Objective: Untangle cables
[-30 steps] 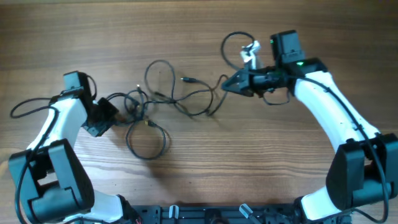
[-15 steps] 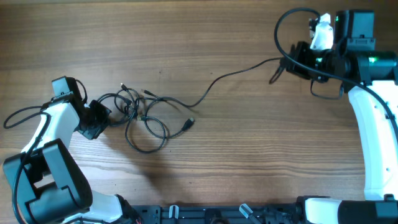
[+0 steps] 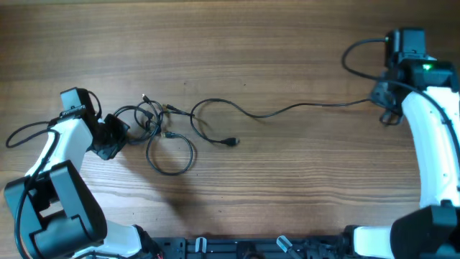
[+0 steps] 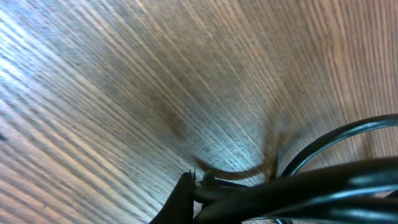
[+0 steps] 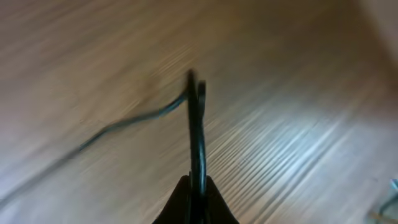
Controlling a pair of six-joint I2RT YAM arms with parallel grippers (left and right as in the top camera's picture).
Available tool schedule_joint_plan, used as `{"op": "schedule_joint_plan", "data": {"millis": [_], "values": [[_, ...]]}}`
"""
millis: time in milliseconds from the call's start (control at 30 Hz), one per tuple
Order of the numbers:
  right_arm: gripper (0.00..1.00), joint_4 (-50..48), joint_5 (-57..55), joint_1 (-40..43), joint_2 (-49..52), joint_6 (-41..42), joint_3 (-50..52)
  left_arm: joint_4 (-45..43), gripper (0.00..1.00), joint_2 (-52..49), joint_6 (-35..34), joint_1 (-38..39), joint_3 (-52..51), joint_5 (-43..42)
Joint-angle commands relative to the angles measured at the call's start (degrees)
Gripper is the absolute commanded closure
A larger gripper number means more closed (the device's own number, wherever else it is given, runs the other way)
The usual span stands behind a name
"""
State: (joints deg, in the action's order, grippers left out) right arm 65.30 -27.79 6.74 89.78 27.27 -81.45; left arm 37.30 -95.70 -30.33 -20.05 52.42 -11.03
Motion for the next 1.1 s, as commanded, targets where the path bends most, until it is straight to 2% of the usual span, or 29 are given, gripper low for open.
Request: {"op": "schedule_joint_plan", "data": {"millis": [0,233,267,333,367,400,433,467,600,800,933,1067], "values": [[0.96,-5.14,-7.15,10.05,2.91,2.75,0.31,-0.61,0.96,-0.44,-0.13,1.55,-0.68,-0.9],[0.96,-8.9,12.28,29.42,8.81,2.69,0.37,-0.92,0.96,-0.44,-0.15,1.86,-0.68,-0.94],[0.89,-8.94,14.51,30.16,9.6,2.34,0.37,-0.92,0.96,-0.44,-0.15,1.86,-0.68,-0.94],[0.7,-9.4,15.96,30.12,11.15,-0.59,0.37,-0.92,0.96,-0.44,-0.15,1.86,-0.68,-0.94],[0.45,-9.4,16.33,29.75,11.91,-0.79,0.37,-0.9,0.96,-0.44,-0.15,1.86,-0.68,-0.94],[0.26,-9.42,16.24,29.11,12.59,-1.2,0.37,-0.92,0.96,-0.44,-0.15,1.86,-0.68,-0.94],[0.13,-9.66,16.24,28.44,13.0,-1.86,0.37,-0.92,0.96,-0.44,-0.15,1.86,-0.68,-0.94],[0.09,-9.86,16.28,27.96,13.11,-1.86,0.37,-0.92,0.96,-0.44,-0.15,1.86,-0.68,-0.94],[0.04,-11.13,18.6,24.13,13.11,-6.19,0.35,-0.96,0.96,-0.44,-0.13,2.21,-0.68,-0.94],[0.07,-11.45,50.21,13.44,13.11,-24.74,0.35,-2.19,0.96,-0.44,0.35,4.59,-0.68,-0.92],[0.09,-9.49,53.11,3.63,13.11,-30.18,0.37,-2.71,0.96,-0.44,1.51,6.01,-0.68,-0.92],[0.09,-10.78,53.09,-6.78,13.16,-31.8,0.37,-3.13,0.96,-0.44,1.62,6.82,-0.68,-0.9]]}}
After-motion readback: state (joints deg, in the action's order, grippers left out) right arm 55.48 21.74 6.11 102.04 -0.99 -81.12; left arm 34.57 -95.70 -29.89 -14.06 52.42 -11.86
